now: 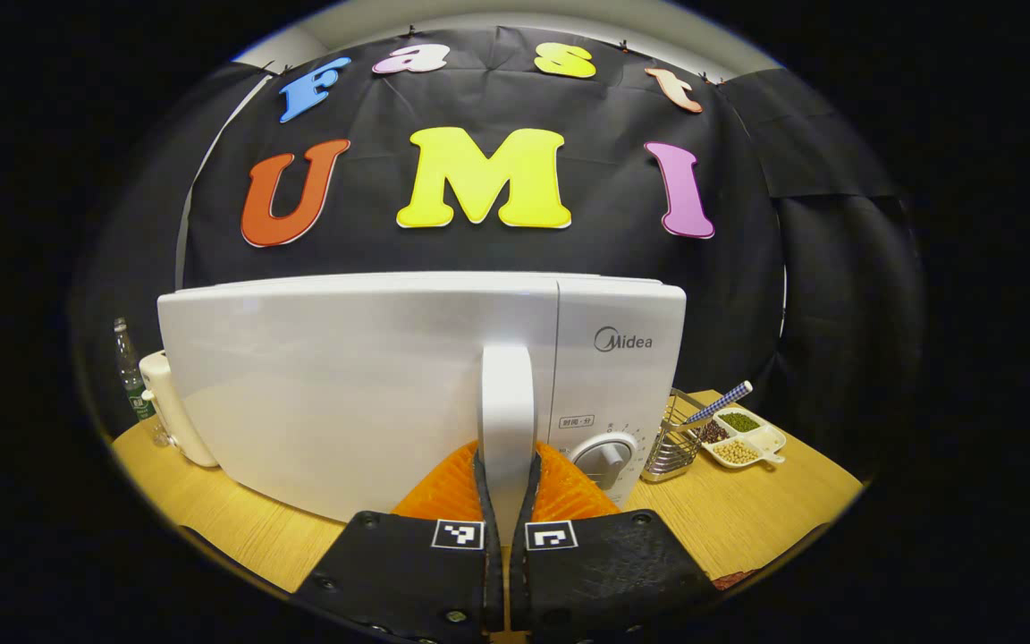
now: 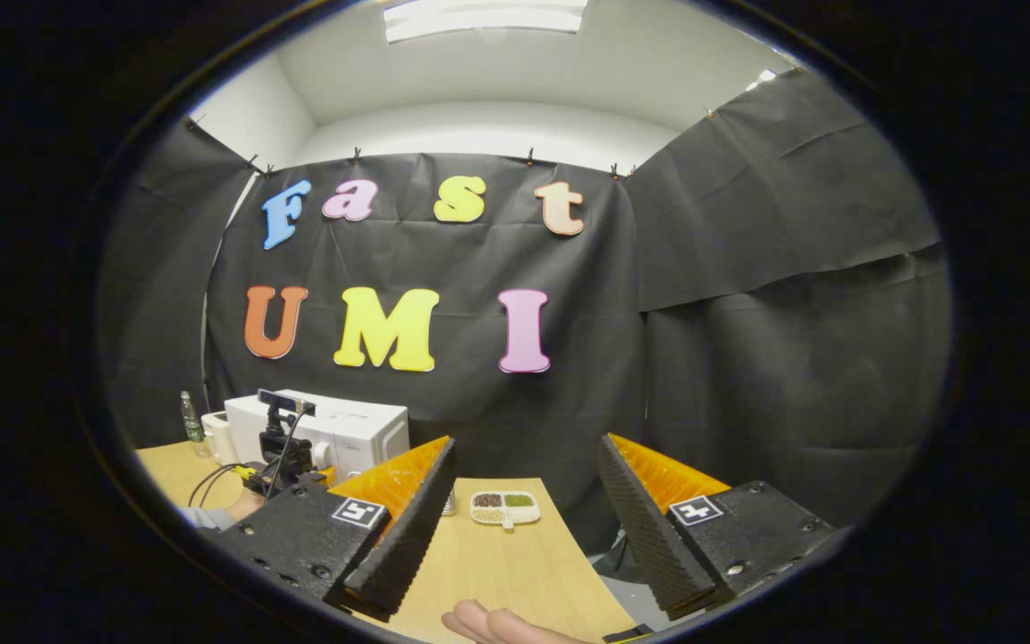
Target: Open the microwave oven with the left hand, put the food in, and close the microwave oven.
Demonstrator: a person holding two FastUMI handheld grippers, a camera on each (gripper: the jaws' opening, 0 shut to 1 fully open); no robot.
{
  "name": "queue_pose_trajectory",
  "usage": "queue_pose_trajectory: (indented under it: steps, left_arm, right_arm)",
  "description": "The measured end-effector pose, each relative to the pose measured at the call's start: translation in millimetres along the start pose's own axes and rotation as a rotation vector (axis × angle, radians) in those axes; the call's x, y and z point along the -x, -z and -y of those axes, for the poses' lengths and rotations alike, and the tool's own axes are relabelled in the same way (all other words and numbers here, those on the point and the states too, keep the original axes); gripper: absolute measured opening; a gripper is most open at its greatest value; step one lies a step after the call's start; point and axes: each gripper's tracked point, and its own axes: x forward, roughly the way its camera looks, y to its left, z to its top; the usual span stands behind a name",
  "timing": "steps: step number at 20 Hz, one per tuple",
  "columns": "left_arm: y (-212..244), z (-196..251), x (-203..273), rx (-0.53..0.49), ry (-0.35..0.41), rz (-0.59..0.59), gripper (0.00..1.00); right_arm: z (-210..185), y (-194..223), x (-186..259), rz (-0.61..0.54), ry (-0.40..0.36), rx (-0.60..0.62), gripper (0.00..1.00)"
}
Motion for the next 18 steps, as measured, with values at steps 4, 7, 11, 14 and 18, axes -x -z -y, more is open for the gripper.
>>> queue_pose_trajectory:
  steps: [4,7,11,14,18]
  left_arm:
    - [2.1,0.7,1.9,-0.004,0.015,-0.009,0.03]
    - [6.2,-1.7,25.2,-0.019,0.02,-0.005,0.03]
    - [10.9,-7.5,64.3,-0.004,0.096,0.03,0.03]
    - [16.0,-17.1,90.7,-0.012,0.121,0.031,0.03]
    - [21.7,-31.0,120.6,-0.025,0.118,0.024,0.03]
  right_arm:
    - [-2.8,6.3,0.0,-0.014,-0.005,0.003,0.92]
    - [0.2,7.8,1.6,-0.017,0.002,0.006,0.92]
    - [-5.6,4.8,7.4,-0.023,0.003,0.005,0.92]
    - [-19.3,3.1,15.9,-0.026,-0.009,0.0,0.92]
    - [-41.4,7.3,26.5,-0.039,-0.031,0.01,0.92]
